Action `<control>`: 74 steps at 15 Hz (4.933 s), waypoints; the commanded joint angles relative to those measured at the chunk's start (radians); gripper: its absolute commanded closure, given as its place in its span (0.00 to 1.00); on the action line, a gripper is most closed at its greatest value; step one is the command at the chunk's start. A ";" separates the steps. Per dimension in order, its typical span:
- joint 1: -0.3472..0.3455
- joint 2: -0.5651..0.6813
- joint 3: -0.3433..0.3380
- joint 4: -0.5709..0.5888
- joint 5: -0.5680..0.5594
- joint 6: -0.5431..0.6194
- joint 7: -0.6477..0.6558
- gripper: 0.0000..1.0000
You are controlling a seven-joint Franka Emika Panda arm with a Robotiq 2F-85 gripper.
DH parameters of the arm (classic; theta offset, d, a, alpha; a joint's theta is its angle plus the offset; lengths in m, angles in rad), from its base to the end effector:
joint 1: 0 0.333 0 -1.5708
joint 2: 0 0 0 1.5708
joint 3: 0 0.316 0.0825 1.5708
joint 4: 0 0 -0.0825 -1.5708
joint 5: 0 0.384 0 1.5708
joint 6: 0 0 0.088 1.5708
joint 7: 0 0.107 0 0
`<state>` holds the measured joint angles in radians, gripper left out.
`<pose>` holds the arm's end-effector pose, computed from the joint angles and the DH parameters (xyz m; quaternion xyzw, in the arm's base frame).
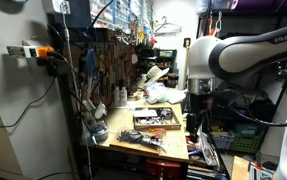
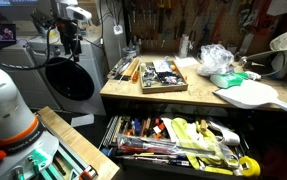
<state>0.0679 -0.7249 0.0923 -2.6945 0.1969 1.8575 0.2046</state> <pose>0.3085 0.0642 0.4346 -0.9942 0.0684 0.0655 0.0517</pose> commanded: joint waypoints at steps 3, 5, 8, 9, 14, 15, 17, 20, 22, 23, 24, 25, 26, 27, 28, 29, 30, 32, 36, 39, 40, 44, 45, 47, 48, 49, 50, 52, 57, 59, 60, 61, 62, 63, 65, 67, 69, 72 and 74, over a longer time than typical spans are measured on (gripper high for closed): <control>-0.101 0.120 -0.083 0.120 -0.006 0.084 -0.015 0.00; -0.129 0.175 -0.082 0.161 -0.009 0.135 0.019 0.00; -0.158 0.262 -0.059 0.210 -0.030 0.256 0.083 0.00; -0.164 0.287 -0.050 0.219 -0.043 0.316 0.101 0.00; -0.168 0.335 -0.043 0.222 -0.130 0.474 0.158 0.00; -0.170 0.354 -0.041 0.228 -0.140 0.489 0.169 0.00; -0.168 0.358 -0.042 0.231 -0.140 0.489 0.168 0.00; -0.168 0.350 -0.041 0.231 -0.140 0.489 0.168 0.00; -0.178 0.394 -0.036 0.272 -0.142 0.476 0.202 0.00; -0.182 0.428 -0.034 0.303 -0.144 0.453 0.220 0.00; -0.187 0.471 -0.030 0.339 -0.150 0.435 0.248 0.00; -0.189 0.511 -0.026 0.370 -0.155 0.427 0.280 0.00; -0.192 0.554 -0.022 0.401 -0.169 0.424 0.322 0.00; -0.192 0.592 -0.020 0.427 -0.182 0.429 0.362 0.00; -0.188 0.634 -0.022 0.450 -0.195 0.458 0.404 0.00; -0.183 0.672 -0.027 0.474 -0.212 0.475 0.438 0.00; -0.178 0.712 -0.036 0.502 -0.231 0.497 0.477 0.00; -0.164 0.786 -0.060 0.556 -0.248 0.513 0.509 0.00; -0.138 0.910 -0.102 0.637 -0.247 0.556 0.529 0.00; -0.116 0.990 -0.126 0.692 -0.227 0.580 0.521 0.00; -0.109 1.013 -0.131 0.711 -0.213 0.567 0.522 0.00; -0.097 0.976 -0.147 0.680 -0.214 0.563 0.493 0.00; -0.097 0.973 -0.148 0.680 -0.214 0.563 0.494 0.00; -0.096 0.970 -0.149 0.680 -0.215 0.563 0.494 0.00; -0.089 0.989 -0.151 0.692 -0.222 0.567 0.518 0.00; -0.083 0.998 -0.155 0.695 -0.232 0.575 0.528 0.00; -0.075 1.012 -0.160 0.700 -0.239 0.582 0.540 0.00; -0.060 1.032 -0.164 0.704 -0.244 0.598 0.548 0.00; -0.019 1.084 -0.195 0.731 -0.266 0.653 0.595 0.00; -0.005 1.100 -0.209 0.741 -0.277 0.653 0.613 0.00; -0.001 1.108 -0.214 0.749 -0.280 0.649 0.619 0.02; 0.004 1.115 -0.219 0.754 -0.285 0.646 0.626 0.07; 0.008 1.121 -0.224 0.758 -0.288 0.645 0.631 0.12; 0.013 1.125 -0.229 0.762 -0.293 0.643 0.636 0.19; 0.017 1.134 -0.234 0.771 -0.292 0.635 0.639 0.35; 0.020 1.139 -0.236 0.777 -0.290 0.627 0.637 0.44; 0.021 1.141 -0.237 0.779 -0.288 0.621 0.635 0.59; 0.022 1.138 -0.237 0.781 -0.286 0.607 0.633 0.68; 0.022 1.128 -0.237 0.781 -0.284 0.594 0.633 0.88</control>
<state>0.0726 0.4033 -0.1285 -1.9264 -0.0705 2.4858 0.8124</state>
